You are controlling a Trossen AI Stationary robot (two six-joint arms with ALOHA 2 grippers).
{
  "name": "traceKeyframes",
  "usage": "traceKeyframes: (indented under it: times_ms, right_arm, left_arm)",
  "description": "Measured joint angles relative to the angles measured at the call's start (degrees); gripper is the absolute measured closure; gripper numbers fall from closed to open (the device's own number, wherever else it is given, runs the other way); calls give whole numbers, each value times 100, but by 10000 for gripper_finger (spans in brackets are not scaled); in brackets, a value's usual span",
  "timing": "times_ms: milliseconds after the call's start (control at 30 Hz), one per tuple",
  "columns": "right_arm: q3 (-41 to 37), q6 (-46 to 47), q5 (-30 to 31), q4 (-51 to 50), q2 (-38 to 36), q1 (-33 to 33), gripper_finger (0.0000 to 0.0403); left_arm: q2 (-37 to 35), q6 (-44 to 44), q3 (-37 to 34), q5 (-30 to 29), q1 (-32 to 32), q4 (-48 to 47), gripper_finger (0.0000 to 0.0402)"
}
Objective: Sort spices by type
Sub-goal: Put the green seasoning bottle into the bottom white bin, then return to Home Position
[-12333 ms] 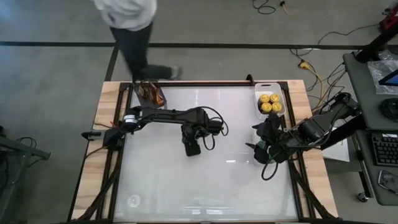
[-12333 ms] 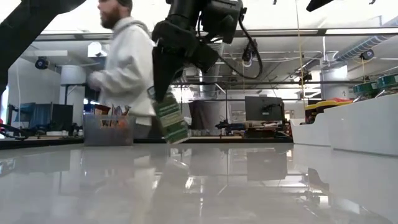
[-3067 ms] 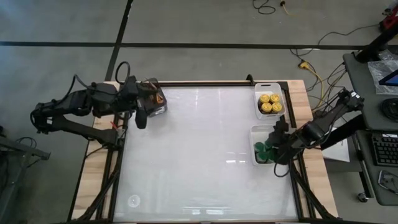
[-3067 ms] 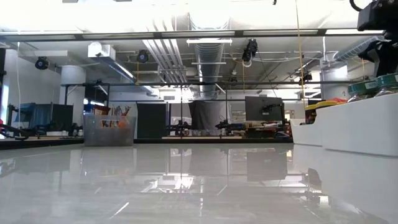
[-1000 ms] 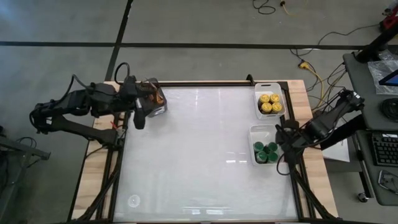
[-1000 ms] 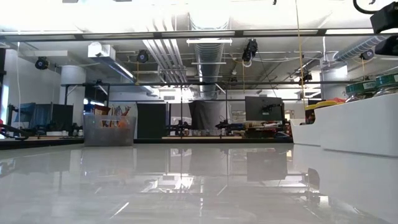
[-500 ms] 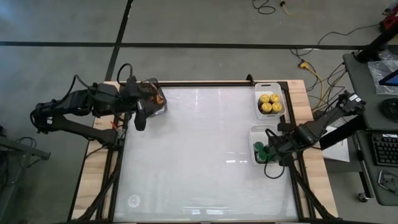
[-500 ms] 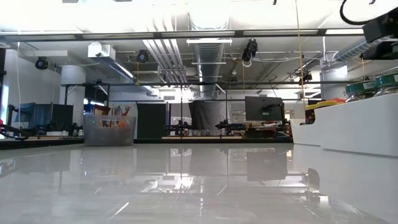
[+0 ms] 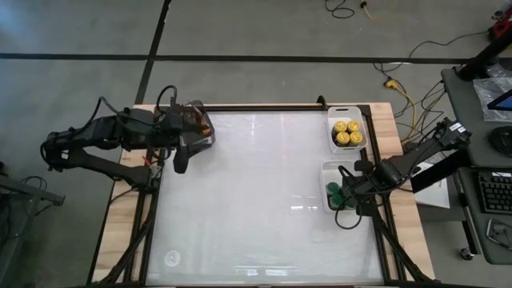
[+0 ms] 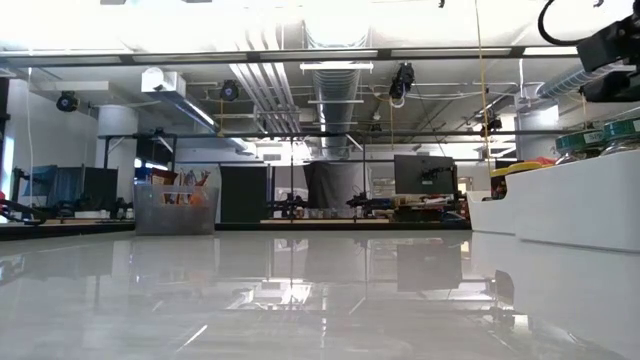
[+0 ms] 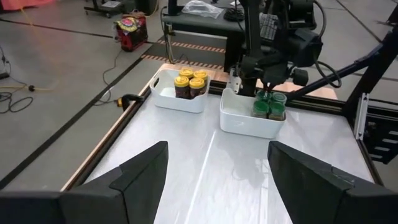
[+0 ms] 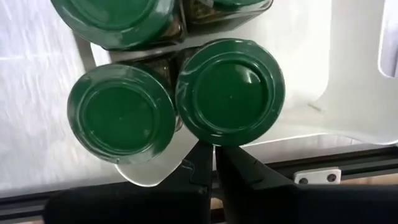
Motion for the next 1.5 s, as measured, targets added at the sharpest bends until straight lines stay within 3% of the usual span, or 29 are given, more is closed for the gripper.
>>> traceKeyframes:
  times_ms: [533, 733, 1000, 1233, 1433, 1500]
  right_arm:
    - [-88, 283, -160, 155, 28, 0, 390]
    - [178, 312, -573, -112, -89, 0, 390]
    - [801, 198, -596, -740, -182, -93, 390]
    - [1349, -664, -563, -498, 211, -1021, 390]
    - [1741, -1862, -517, 1528, 448, -2238, 390]
    - [1736, -2102, -243, 2258, 392, -2548, 390]
  left_arm:
    - [104, -1, 0, 0, -39, 35, 141]
    - [214, -16, 0, 11, -42, 343, 141]
    - [526, 89, 0, 756, -44, 764, 141]
    - [891, 361, -407, 900, -41, 2500, 141]
    - [1111, 363, -1231, 909, 7, 4212, 141]
    - [1085, 291, -1512, 907, 20, 4535, 141]
